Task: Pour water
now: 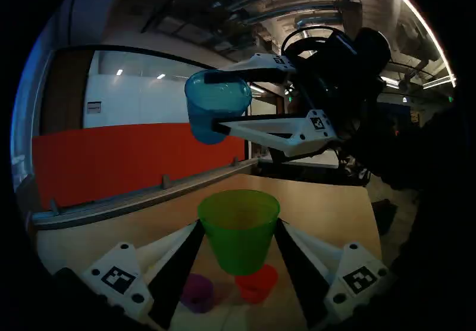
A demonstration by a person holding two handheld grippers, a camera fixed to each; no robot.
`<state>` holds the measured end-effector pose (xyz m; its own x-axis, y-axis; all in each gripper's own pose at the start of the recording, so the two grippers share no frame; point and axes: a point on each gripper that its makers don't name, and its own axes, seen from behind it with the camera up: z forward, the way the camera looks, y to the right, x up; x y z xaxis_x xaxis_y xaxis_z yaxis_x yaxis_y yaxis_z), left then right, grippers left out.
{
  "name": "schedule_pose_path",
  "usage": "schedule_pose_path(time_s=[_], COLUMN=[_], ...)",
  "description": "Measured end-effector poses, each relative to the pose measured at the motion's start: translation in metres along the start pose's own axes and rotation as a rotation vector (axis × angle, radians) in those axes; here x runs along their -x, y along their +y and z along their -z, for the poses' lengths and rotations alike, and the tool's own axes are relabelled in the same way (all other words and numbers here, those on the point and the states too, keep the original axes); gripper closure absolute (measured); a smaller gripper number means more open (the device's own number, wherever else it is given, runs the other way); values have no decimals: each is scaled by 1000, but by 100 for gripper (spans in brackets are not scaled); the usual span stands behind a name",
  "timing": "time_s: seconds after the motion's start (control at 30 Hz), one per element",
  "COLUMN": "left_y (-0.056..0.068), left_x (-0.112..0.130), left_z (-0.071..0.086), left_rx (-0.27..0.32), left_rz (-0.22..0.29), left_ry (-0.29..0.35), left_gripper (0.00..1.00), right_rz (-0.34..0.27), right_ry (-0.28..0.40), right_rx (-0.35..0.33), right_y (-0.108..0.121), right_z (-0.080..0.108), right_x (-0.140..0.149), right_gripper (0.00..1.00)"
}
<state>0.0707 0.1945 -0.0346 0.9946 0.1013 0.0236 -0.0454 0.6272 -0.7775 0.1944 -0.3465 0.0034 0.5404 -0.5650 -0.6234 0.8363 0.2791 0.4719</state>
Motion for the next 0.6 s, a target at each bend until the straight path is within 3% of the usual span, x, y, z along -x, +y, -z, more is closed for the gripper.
schedule_pose_path(time_s=[0.27, 0.6], left_y=[-1, 2], left_x=[-1, -1], left_z=[0, -3], left_rx=[-3, 6], left_rz=[0, -7], left_ry=[-1, -3], left_gripper=[15, 15], right_rz=[72, 119], right_ry=[-12, -17], right_rx=[0, 15], right_y=[2, 5], right_z=[-1, -2], right_x=[3, 3], right_gripper=[9, 9])
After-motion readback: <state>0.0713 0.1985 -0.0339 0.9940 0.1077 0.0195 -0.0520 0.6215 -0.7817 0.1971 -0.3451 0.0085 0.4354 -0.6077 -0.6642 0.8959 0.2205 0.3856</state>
